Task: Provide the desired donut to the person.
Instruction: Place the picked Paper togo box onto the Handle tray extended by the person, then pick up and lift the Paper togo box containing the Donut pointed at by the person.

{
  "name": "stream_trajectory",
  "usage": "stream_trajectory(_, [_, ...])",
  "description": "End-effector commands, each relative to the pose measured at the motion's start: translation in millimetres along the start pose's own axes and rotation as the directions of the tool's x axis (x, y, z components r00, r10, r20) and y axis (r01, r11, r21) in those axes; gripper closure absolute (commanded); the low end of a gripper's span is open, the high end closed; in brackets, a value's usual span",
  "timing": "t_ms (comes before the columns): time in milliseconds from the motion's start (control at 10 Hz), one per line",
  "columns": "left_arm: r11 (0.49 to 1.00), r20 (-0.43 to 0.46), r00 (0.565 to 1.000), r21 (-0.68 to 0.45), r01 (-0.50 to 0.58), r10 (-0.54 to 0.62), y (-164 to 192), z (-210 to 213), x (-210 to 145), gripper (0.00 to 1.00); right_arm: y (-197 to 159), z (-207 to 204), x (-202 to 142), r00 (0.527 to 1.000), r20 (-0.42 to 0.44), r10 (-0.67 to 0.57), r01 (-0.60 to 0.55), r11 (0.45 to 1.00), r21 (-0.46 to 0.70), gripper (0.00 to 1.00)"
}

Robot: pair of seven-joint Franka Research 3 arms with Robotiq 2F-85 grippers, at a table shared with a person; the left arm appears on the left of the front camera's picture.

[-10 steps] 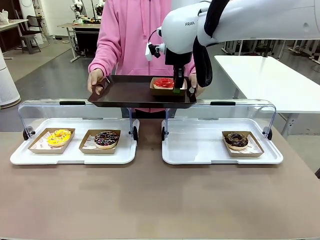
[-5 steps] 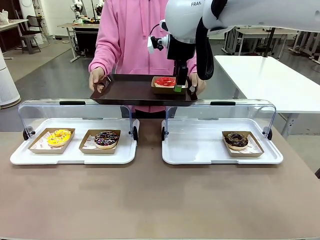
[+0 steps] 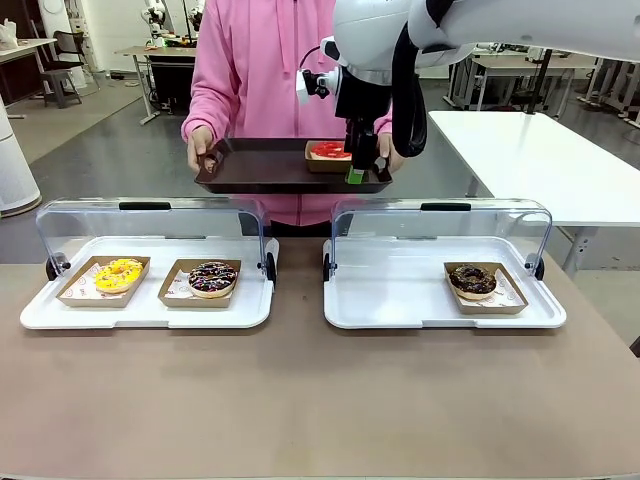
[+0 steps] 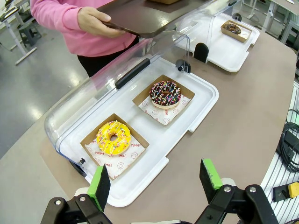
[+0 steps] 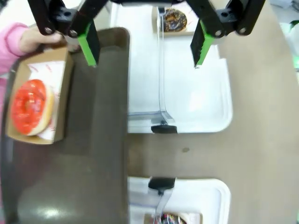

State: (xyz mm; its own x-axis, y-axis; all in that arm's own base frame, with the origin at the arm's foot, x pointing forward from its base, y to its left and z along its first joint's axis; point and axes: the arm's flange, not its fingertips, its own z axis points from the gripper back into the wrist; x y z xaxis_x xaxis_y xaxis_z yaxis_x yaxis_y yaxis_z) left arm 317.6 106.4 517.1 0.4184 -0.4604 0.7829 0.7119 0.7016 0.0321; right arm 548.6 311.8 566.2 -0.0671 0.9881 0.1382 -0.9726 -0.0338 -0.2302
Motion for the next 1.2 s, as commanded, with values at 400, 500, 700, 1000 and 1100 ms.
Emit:
stream_trajectory(400, [1.0, 0.007, 1.0, -0.005, -0.019, 0.019, -0.2, 0.6, 0.5, 0.0, -0.2, -1.1, -0.8, 1.0, -0.007, 0.003, -0.003, 1.0, -0.002, 0.0])
stream_trajectory(500, [1.0, 0.007, 1.0, -0.005, -0.019, 0.019, -0.2, 0.6, 0.5, 0.0, -0.2, -1.1, -0.8, 1.0, -0.007, 0.003, -0.003, 1.0, -0.002, 0.0])
stream_trajectory(700, [1.0, 0.007, 1.0, -0.005, -0.019, 0.019, -0.2, 0.6, 0.5, 0.0, -0.2, -1.1, -0.8, 1.0, -0.007, 0.003, -0.003, 1.0, -0.002, 0.0])
stream_trajectory(1000, [1.0, 0.007, 1.0, -0.005, -0.019, 0.019, -0.2, 0.6, 0.5, 0.0, -0.2, -1.1, -0.8, 1.0, -0.007, 0.003, -0.003, 1.0, -0.002, 0.0])
stream_trajectory(1100, [1.0, 0.007, 1.0, -0.005, -0.019, 0.019, -0.2, 0.6, 0.5, 0.0, -0.2, -1.1, -0.8, 1.0, -0.007, 0.003, -0.003, 1.0, -0.002, 0.0])
